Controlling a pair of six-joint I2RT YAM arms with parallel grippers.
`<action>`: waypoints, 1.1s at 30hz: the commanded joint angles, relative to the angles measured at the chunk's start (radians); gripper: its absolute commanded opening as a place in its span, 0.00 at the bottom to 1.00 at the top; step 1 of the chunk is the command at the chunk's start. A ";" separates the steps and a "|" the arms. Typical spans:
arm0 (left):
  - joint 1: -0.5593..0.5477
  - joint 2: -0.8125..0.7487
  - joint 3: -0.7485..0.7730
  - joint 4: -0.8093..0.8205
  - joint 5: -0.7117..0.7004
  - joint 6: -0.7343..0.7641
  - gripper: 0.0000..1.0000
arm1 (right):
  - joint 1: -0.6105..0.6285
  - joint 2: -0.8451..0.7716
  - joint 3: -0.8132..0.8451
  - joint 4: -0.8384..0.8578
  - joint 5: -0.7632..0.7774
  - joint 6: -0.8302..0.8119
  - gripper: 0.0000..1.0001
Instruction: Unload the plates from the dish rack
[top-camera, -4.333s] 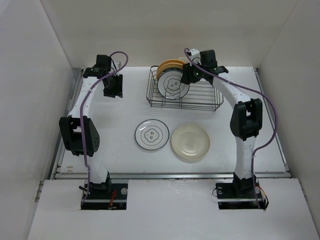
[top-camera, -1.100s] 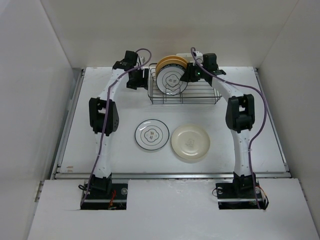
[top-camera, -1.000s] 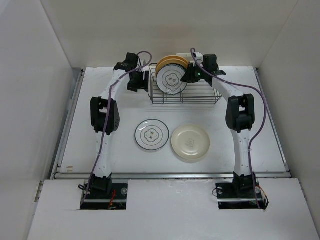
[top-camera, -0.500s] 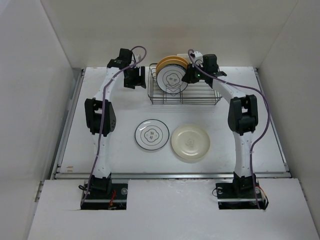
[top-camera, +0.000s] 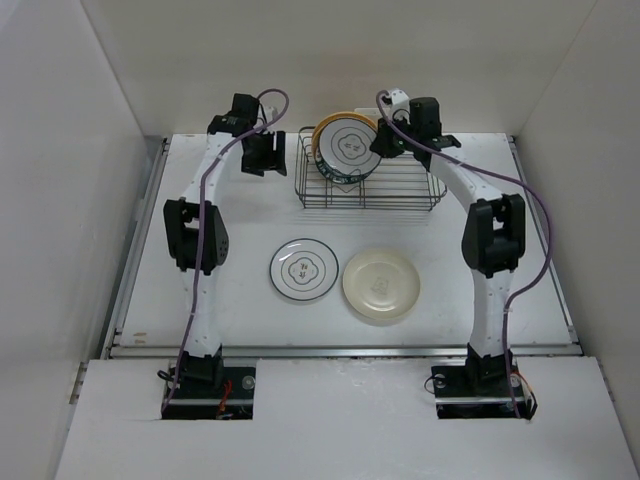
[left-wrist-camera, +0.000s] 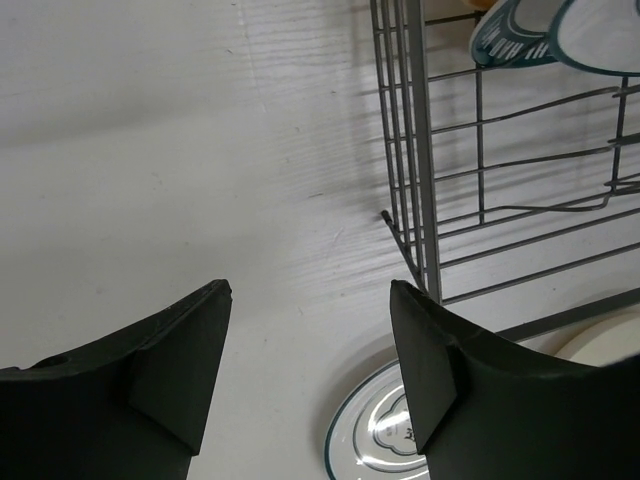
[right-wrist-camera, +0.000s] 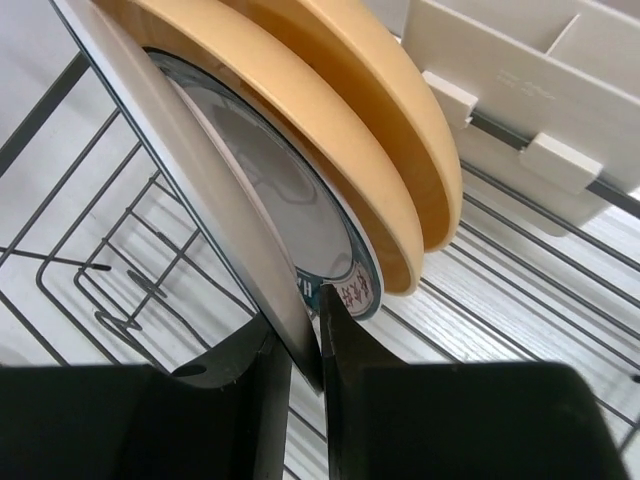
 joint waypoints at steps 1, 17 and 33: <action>0.018 -0.096 0.015 0.002 -0.046 0.019 0.62 | 0.016 -0.126 0.018 0.013 0.115 -0.020 0.00; 0.120 -0.312 -0.183 0.032 -0.107 0.039 0.63 | 0.091 -0.361 -0.182 -0.108 -0.227 -0.020 0.00; 0.183 -0.688 -0.623 0.103 -0.179 0.154 0.64 | 0.331 -0.199 -0.279 -0.286 -0.359 0.039 0.03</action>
